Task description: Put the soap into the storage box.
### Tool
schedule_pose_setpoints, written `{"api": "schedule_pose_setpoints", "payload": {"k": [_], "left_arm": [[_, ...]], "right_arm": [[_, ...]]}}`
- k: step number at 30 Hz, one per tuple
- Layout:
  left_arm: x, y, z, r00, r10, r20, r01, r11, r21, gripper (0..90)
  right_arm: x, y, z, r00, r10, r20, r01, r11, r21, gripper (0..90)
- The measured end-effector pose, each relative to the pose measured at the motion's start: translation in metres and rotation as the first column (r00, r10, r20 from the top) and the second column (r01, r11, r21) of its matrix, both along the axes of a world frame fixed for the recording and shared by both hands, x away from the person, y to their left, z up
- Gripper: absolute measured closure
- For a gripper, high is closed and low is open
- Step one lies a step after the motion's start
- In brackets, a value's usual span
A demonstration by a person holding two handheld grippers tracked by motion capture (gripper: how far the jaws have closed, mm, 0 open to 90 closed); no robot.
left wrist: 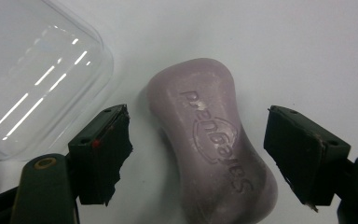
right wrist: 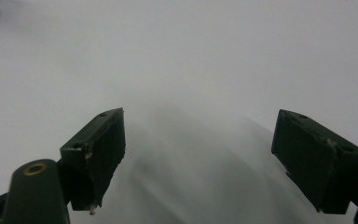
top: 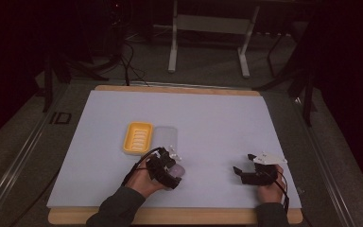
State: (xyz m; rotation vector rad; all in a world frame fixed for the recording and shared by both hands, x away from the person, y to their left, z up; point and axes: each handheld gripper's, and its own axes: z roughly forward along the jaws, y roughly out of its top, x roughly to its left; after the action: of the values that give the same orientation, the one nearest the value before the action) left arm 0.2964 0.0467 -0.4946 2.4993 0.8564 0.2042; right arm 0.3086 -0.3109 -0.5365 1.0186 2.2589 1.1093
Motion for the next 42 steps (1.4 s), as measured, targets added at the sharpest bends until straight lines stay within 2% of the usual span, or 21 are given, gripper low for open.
{"api": "schedule_pose_setpoints", "payload": {"k": [12, 18, 27, 35, 38, 42], "left_arm": [[0.001, -0.009, -0.009, 0.9997, -0.005, -0.025, 0.006, 0.9992, 0.039, 24.2], [0.002, -0.01, -0.014, 0.9995, -0.005, -0.031, 0.007, 0.9979, 0.065, 28.6], [0.004, -0.008, -0.014, 0.9992, -0.021, -0.035, 0.024, 0.9966, 0.079, 33.5], [0.01, -0.006, -0.009, 0.9969, -0.062, -0.048, 0.068, 0.9882, 0.137, 43.8], [0.012, -0.008, -0.007, 0.9955, -0.067, -0.066, 0.077, 0.9857, 0.15, 46.3], [0.017, -0.011, -0.005, 0.9914, -0.083, -0.101, 0.101, 0.9782, 0.182, 47.1]], "right_arm": [[0.0, 0.0, 0.0, 1.0, 0.0, 0.001, 0.0, 1.0, -0.004, 17.1], [0.0, 0.0, 0.0, 1.0, 0.0, 0.001, 0.0, 1.0, -0.005, 17.1], [0.0, 0.001, 0.0, 1.0, 0.0, 0.0, 0.0, 1.0, -0.006, 17.1], [0.0, 0.001, 0.0, 1.0, 0.001, -0.001, -0.001, 1.0, -0.008, 17.1], [0.0, 0.001, 0.0, 1.0, 0.001, -0.001, -0.001, 1.0, -0.007, 17.1], [0.0, 0.001, 0.0, 1.0, 0.001, -0.002, -0.001, 1.0, -0.007, 17.1]]}}
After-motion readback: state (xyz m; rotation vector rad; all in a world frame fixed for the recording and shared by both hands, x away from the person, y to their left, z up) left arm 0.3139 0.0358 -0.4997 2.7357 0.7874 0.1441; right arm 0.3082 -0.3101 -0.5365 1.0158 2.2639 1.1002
